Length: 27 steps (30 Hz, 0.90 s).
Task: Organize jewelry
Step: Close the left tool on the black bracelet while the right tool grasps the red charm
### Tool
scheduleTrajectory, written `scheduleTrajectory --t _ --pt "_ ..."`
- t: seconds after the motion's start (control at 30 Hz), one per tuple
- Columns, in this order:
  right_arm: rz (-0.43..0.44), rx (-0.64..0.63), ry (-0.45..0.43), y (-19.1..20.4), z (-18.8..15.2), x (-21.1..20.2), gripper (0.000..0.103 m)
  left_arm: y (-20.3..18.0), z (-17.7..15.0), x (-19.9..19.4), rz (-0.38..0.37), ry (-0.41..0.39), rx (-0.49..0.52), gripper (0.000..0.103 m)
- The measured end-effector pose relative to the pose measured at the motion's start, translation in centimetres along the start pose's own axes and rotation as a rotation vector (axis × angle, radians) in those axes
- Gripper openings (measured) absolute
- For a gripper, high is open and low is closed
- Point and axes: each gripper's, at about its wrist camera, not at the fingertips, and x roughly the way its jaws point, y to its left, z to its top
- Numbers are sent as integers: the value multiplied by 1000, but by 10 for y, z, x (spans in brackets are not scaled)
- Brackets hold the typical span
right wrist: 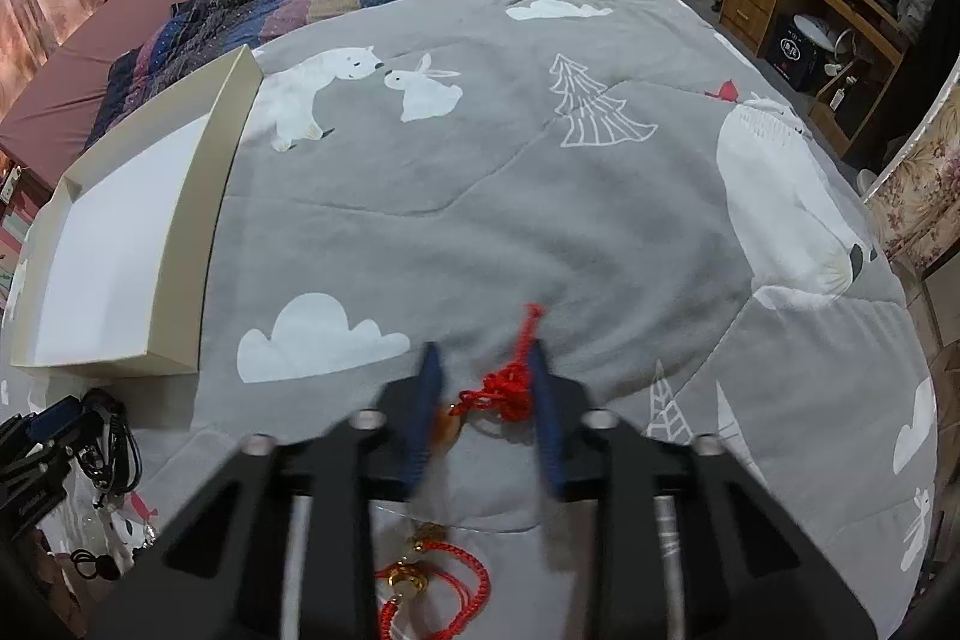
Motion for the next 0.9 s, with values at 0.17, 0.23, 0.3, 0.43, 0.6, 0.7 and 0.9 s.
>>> scheduleTrajectory --t 0.17,0.23,0.3,0.43,0.6,0.7,0.9 --pt "2 -12 -17 3 -2 -4 9 3 1 -1 -31 19 11 8" --pt "11 -8 -35 3 -2 -10 9 4 1 -3 -37 18 12 7" --pt "18 -10 -50 4 -3 -19 9 7 1 -9 -55 10 1 7" --pt "33 -27 -90 15 -2 -44 9 16 -3 -30 -79 -27 -7 7" --pt "63 -72 -132 41 2 -72 9 29 -3 -70 -116 -106 -7 7" --pt "88 -113 -150 66 7 -85 9 41 3 -88 -96 -152 -9 7" --pt "131 -174 -172 117 25 -98 9 68 30 -102 -39 -198 -28 7"
